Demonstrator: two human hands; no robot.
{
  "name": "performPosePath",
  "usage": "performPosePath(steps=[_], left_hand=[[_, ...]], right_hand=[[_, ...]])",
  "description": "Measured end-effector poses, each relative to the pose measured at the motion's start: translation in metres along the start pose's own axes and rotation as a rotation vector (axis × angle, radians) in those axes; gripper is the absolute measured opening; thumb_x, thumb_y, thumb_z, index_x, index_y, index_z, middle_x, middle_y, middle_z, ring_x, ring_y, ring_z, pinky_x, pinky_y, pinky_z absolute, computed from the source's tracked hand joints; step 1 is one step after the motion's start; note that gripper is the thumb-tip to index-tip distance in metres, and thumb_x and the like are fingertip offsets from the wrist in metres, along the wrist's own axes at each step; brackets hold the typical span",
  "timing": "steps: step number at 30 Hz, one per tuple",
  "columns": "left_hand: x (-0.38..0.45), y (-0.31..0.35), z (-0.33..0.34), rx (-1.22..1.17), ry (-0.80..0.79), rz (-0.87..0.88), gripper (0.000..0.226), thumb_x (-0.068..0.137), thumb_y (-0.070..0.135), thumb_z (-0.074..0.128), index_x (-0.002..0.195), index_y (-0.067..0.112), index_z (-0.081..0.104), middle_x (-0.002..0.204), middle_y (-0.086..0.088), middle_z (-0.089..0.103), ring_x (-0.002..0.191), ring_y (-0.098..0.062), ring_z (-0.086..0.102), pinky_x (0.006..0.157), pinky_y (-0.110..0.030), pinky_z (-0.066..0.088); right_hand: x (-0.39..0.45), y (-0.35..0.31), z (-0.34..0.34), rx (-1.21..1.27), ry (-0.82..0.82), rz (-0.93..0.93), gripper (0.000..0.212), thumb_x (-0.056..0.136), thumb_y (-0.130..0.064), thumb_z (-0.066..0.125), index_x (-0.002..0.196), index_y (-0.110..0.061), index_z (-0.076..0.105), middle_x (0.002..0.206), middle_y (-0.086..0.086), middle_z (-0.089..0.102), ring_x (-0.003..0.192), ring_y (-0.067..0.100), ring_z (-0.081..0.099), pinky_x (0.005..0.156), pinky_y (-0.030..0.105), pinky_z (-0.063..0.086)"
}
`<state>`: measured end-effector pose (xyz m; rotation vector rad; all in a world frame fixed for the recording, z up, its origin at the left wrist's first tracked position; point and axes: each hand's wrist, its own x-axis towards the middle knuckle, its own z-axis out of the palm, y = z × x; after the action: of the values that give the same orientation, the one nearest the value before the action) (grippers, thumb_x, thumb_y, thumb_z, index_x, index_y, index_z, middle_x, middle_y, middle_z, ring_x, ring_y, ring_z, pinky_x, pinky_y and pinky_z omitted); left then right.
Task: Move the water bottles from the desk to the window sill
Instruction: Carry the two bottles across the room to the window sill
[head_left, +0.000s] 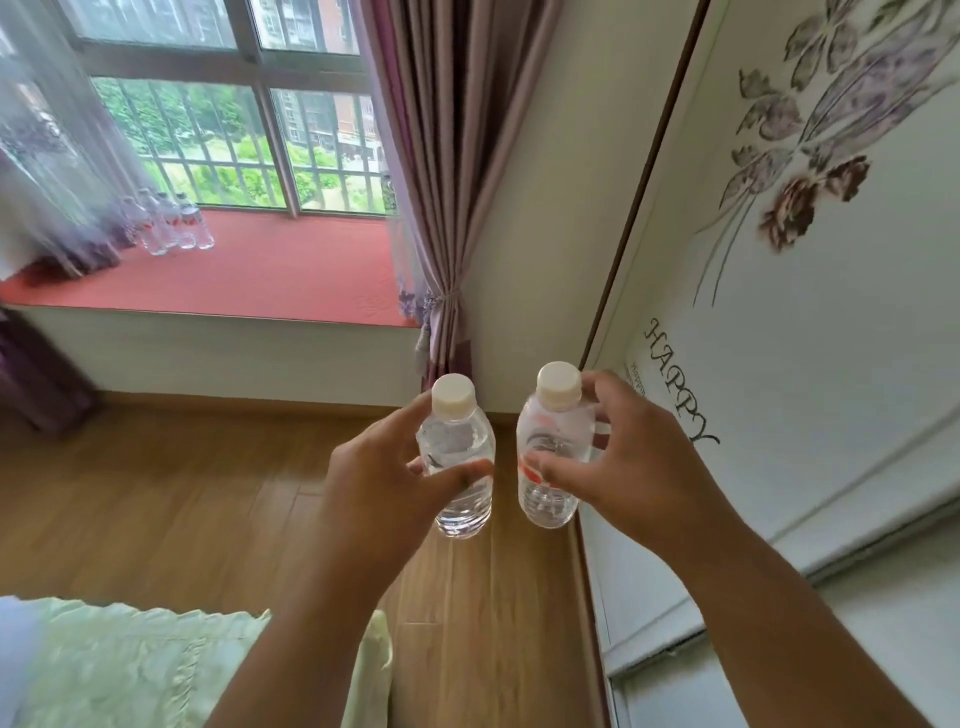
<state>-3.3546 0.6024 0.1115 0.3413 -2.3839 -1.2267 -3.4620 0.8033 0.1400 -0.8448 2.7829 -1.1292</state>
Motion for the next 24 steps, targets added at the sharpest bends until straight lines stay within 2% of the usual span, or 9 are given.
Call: performPosePath(steps=[2, 5, 9, 13, 17, 21, 23, 24], left_hand=[[0.023, -0.015, -0.007, -0.018, -0.011, 0.004, 0.079, 0.065, 0.047, 0.085, 0.139, 0.034, 0.061, 0.125, 0.019, 0.067, 0.109, 0.001, 0.064, 0.08, 0.0, 0.046], [0.055, -0.041, -0.025, -0.022, 0.002, -0.004, 0.08, 0.066, 0.042, 0.09, 0.14, 0.035, 0.061, 0.124, 0.015, 0.07, 0.109, -0.003, 0.068, 0.087, -0.01, 0.051], [0.08, -0.065, -0.044, -0.024, 0.021, -0.012, 0.08, 0.065, 0.044, 0.089, 0.14, 0.038, 0.061, 0.121, 0.021, 0.069, 0.105, 0.007, 0.065, 0.085, -0.005, 0.049], [0.1, -0.09, -0.067, -0.021, 0.056, -0.037, 0.077, 0.067, 0.047, 0.088, 0.139, 0.041, 0.06, 0.121, 0.021, 0.07, 0.108, 0.003, 0.067, 0.091, -0.019, 0.055], [0.119, -0.108, -0.087, 0.027, 0.111, -0.064, 0.075, 0.066, 0.058, 0.081, 0.137, 0.044, 0.06, 0.114, 0.034, 0.064, 0.103, 0.015, 0.063, 0.084, -0.008, 0.051], [0.135, -0.124, -0.1, 0.076, 0.183, -0.106, 0.076, 0.07, 0.052, 0.085, 0.14, 0.04, 0.058, 0.128, 0.024, 0.065, 0.11, 0.007, 0.063, 0.092, -0.016, 0.054], [0.146, -0.131, -0.106, 0.092, 0.235, -0.138, 0.074, 0.07, 0.049, 0.087, 0.138, 0.044, 0.059, 0.124, 0.03, 0.065, 0.108, 0.011, 0.063, 0.09, -0.014, 0.054], [0.152, -0.134, -0.109, 0.096, 0.266, -0.154, 0.071, 0.07, 0.047, 0.089, 0.135, 0.049, 0.059, 0.118, 0.037, 0.065, 0.106, 0.015, 0.062, 0.087, -0.011, 0.053]], right_hand=[[0.024, -0.01, 0.011, -0.003, 0.007, -0.008, 0.071, 0.07, -0.049, 0.088, 0.128, -0.039, 0.048, 0.116, -0.022, 0.059, 0.107, 0.009, 0.063, 0.088, 0.028, 0.056], [0.058, -0.024, 0.033, 0.01, 0.007, -0.011, 0.07, 0.07, -0.049, 0.088, 0.128, -0.039, 0.05, 0.116, -0.021, 0.061, 0.106, 0.009, 0.064, 0.089, 0.035, 0.058], [0.087, -0.036, 0.058, 0.025, 0.006, -0.02, 0.071, 0.068, -0.053, 0.086, 0.128, -0.041, 0.05, 0.117, -0.019, 0.064, 0.104, 0.008, 0.065, 0.088, 0.039, 0.059], [0.124, -0.052, 0.085, 0.023, -0.044, -0.045, 0.072, 0.068, -0.055, 0.087, 0.128, -0.044, 0.049, 0.116, -0.02, 0.065, 0.103, 0.008, 0.066, 0.086, 0.04, 0.059], [0.165, -0.066, 0.11, 0.041, -0.106, -0.102, 0.071, 0.071, -0.052, 0.087, 0.13, -0.043, 0.048, 0.117, -0.02, 0.062, 0.102, 0.008, 0.065, 0.086, 0.031, 0.057], [0.208, -0.075, 0.135, 0.087, -0.204, -0.173, 0.075, 0.072, -0.05, 0.087, 0.133, -0.041, 0.046, 0.119, -0.019, 0.059, 0.103, 0.008, 0.065, 0.082, 0.017, 0.05], [0.232, -0.079, 0.146, 0.112, -0.245, -0.211, 0.072, 0.071, -0.051, 0.087, 0.131, -0.042, 0.048, 0.118, -0.018, 0.062, 0.102, 0.008, 0.065, 0.079, 0.018, 0.051], [0.246, -0.08, 0.152, 0.129, -0.264, -0.231, 0.07, 0.071, -0.052, 0.086, 0.129, -0.042, 0.049, 0.117, -0.018, 0.064, 0.101, 0.008, 0.066, 0.081, 0.023, 0.054]])
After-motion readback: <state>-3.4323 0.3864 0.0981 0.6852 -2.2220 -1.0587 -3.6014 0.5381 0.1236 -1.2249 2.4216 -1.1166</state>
